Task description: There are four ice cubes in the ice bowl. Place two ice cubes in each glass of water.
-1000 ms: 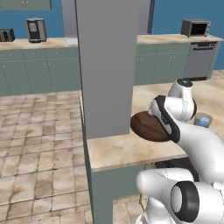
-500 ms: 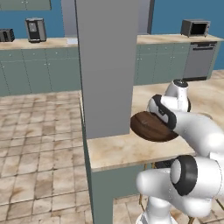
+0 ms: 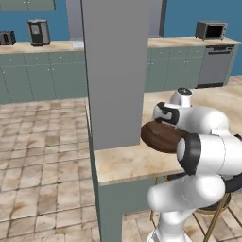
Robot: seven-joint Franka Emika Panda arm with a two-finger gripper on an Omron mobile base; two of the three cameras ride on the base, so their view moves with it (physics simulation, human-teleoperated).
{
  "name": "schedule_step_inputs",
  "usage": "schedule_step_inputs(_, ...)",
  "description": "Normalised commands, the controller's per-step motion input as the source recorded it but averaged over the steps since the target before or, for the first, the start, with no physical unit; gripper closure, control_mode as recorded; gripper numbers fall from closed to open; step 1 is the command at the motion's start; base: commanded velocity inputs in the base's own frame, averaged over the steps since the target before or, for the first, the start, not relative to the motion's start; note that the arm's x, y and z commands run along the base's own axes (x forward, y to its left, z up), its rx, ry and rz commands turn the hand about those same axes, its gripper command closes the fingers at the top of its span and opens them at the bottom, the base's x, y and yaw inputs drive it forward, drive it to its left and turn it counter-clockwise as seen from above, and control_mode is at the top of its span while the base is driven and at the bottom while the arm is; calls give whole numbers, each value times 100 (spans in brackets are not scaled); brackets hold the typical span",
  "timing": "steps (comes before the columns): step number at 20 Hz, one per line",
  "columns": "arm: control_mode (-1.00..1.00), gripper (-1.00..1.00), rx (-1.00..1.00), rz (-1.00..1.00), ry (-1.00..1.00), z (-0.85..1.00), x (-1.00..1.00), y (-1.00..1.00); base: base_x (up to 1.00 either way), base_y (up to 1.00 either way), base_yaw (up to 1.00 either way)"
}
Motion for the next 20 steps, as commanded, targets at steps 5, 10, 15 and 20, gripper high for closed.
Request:
schedule_step_inputs(5,-100,-100,0,0,5,-33,18,0,0,0,0)
schedule_step_inputs(10,-100,-100,0,0,0,-31,6,0,0,0,0)
schedule_step_inputs(15,-100,-100,0,0,0,-27,16,0,0,0,0)
schedule_step_inputs(20,-100,-100,1,0,0,-19,26,0,0,0,0)
